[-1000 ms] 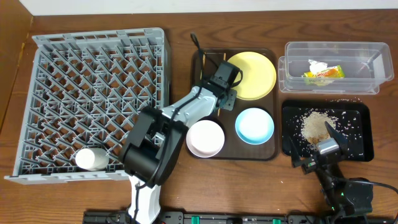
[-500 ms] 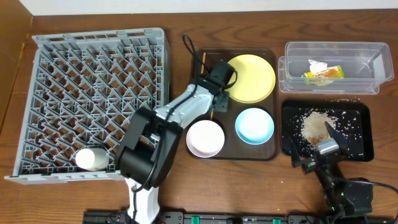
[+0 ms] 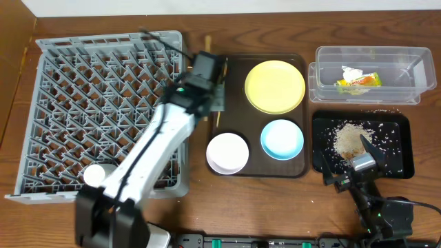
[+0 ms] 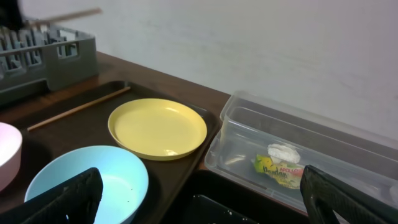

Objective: Sort waste into correct bins and load items into the dishwasher
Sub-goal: 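Lift the chopstick and stand it upright in the dish rack, then move the left gripper back and grasp the second chopstick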

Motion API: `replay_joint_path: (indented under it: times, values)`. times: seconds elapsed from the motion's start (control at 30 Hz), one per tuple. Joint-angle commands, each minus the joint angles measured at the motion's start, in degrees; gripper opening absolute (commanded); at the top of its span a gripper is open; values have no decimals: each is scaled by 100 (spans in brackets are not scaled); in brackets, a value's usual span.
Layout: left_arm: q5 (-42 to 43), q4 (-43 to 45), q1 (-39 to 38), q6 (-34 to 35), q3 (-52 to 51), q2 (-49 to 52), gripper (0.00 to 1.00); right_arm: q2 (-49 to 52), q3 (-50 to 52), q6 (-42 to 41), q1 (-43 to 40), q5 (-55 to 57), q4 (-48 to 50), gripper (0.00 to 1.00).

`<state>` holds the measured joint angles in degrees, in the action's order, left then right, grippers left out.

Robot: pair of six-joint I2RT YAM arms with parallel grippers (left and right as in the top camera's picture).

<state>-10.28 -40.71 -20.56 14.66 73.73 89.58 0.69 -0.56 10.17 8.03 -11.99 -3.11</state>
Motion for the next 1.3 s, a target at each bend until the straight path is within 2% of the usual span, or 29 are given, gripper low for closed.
replay_joint_path:
  times: [0.0, 0.23, 0.43, 0.53, 0.77, 0.8, 0.87, 0.93, 1.0, 1.17, 1.27]
  values:
    - [-485, -380, 393, -330, -4, -46, 8, -31, 24, 61, -85, -28, 9, 99]
    - [-693, -863, 1137, -632, -151, 188, 8, -31, 24, 61, -85, -28, 9, 99]
    - [-437, -855, 1228, -1250, -151, 286, 8, -31, 24, 61, -85, -28, 9, 99]
    - [-96, -901, 1228, -1272, -153, 354, 8, -31, 24, 61, -85, -26, 9, 99]
    - [-83, -1003, 1222, -1134, -153, 546, 8, -31, 24, 61, -85, -26, 9, 99]
    - [-83, -1005, 1222, -1137, -153, 546, 10, -31, 24, 61, -85, -28, 9, 99]
    - [-83, -1043, 1222, -1132, -144, 529, 39, -31, 24, 61, -85, -26, 9, 99]
    - [-79, -1207, 1209, -946, -50, 472, 49, -31, 24, 61, -85, -28, 9, 99]
    - [138, -1390, 1193, -710, 118, 378, 50, -31, 24, 61, -85, -26, 9, 99]
    - [1718, -1137, 997, -662, 269, 66, 49, -31, 24, 61, -85, -26, 7, 99]
    - [1803, -693, 664, -669, 256, 79, 44, -31, 24, 61, -85, -28, 9, 99]
